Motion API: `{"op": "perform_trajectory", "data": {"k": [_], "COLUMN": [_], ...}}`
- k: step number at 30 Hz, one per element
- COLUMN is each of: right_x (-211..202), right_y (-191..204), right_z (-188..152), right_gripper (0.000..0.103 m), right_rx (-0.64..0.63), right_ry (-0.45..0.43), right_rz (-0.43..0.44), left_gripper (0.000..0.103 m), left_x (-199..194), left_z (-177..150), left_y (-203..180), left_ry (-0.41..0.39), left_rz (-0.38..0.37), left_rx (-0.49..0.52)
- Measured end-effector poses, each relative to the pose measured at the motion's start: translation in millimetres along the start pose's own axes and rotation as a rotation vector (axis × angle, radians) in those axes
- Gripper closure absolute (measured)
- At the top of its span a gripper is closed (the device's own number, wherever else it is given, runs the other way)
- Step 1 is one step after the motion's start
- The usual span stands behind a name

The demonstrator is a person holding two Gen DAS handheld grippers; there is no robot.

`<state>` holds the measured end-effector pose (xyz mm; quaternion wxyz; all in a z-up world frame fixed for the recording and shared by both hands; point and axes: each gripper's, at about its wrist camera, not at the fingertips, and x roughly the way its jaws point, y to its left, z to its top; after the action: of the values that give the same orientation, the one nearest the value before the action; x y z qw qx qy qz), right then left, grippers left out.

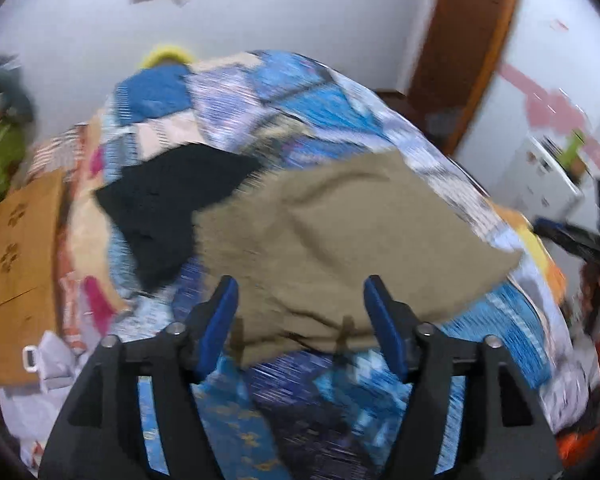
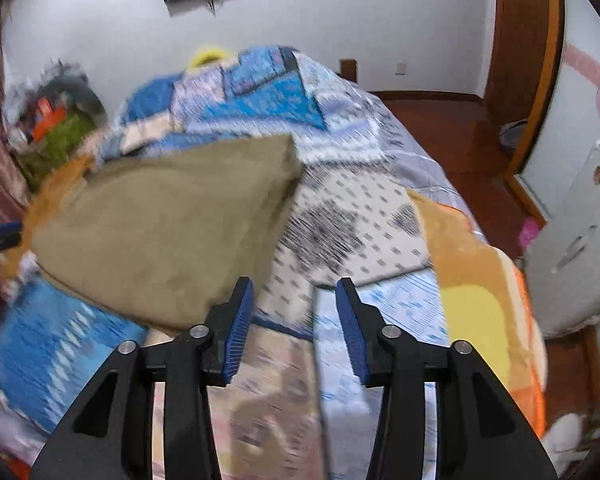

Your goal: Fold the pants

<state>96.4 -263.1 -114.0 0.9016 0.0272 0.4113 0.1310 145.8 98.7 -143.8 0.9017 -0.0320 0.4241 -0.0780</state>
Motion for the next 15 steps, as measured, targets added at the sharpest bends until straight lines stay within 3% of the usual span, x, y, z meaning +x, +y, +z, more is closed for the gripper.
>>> {"op": "perform_trajectory", "data": {"k": [4,8,12,15], "right_x": [7.4,29.1,52.6,72.3], "right_y": [23.7,49.4,73.8,88.5], "right_z": [15.0,19.7,17.4,11.9], "right_gripper": [0.048,0.047,0.047,0.048], "right_rx": [0.008,0.012,-0.022,-0.074], "right_ry": [-0.029,0.002,0.062,0.127], "right_rz": [0.128,0.239,0.295,0.29], "left_gripper": [0.035,0.035,0.034,0.033], "left_x": [12.0,36.0,52.3,66.4], "left_z": [11.2,6.4,-1.0,-11.5], "left_y": [32.7,57.2,44.3,30.4], "left_ry": [0.013,0.078,0.121,0.168], "left_rz": [0.051,-0.009,-0.034,0.022], "left_rx": [-0.114,-0.259,-0.222,-0.143]}}
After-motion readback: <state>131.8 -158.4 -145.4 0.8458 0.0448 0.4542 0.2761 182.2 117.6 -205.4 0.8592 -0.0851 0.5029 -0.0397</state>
